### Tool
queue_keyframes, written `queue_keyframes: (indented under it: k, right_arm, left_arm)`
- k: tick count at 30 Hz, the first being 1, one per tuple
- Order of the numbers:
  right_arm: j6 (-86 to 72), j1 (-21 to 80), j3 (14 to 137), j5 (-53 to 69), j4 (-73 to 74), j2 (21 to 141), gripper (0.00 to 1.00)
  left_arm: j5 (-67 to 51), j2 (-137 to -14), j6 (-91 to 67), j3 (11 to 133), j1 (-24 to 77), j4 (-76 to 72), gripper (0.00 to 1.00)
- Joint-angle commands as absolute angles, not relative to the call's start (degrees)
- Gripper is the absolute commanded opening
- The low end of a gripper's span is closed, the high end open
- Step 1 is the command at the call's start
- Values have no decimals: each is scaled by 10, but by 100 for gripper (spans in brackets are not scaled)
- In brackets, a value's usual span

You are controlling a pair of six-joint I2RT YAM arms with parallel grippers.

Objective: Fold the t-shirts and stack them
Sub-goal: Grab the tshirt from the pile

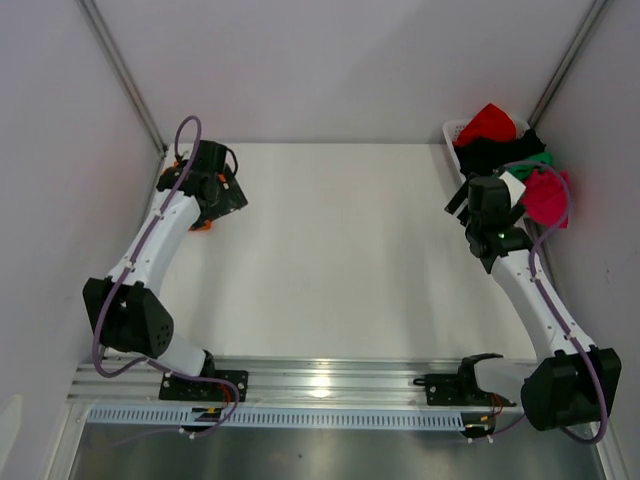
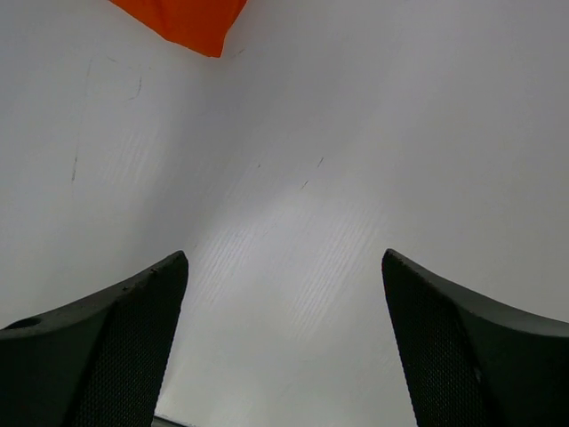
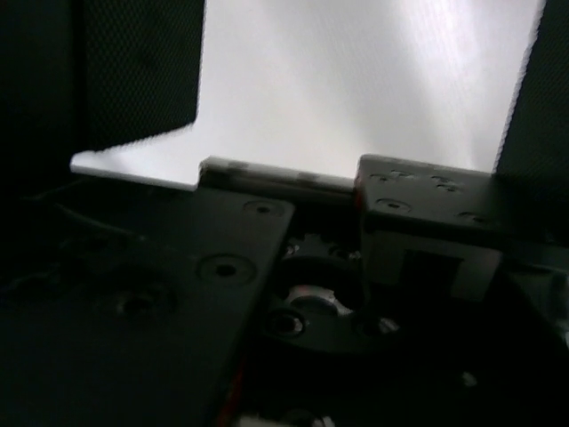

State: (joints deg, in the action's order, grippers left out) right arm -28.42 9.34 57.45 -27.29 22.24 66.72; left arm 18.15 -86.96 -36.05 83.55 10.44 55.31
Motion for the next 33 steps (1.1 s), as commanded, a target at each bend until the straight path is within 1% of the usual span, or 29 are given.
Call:
queue_keyframes:
  k: [1,3,6,7,12,18,22,27,30,31,33]
  right_arm:
    - [-370,70,602,-397,224,685,91]
    - [-439,61,611,-464,252,696,90]
    - [-461,46,610,-490,223,721,90]
    - [-454,43,605,-485,179,731,89]
    - [-430,20,598,-436,74,778,88]
    - [-363,5,609,-355,-86,867,86]
    - [-365,5,660,-352,-86,924,86]
    - [-360,5,679,-347,-102,951,84]
    - [-353,5,690,-353,-88,952,65]
    - [-358,5,689,-357,-78,948,49]
    - [-377,6,690,-382,-56,943,32]
  left_arm:
    - [170,-847,-367,820,108,526,92]
    - [169,-848,-367,816,108,528,92]
    - [164,-847,-367,810,108,526,92]
    - [161,-843,-367,805,108,524,92]
    - [129,-824,-371,780,108,497,92]
    - [91,-786,-381,709,108,451,92]
    - [92,-775,-378,692,108,447,92]
    - [92,-770,-377,686,109,444,92]
    - [94,-773,-377,685,109,442,92]
    - [94,-775,-377,685,109,441,92]
    - [91,-780,-378,685,109,442,92]
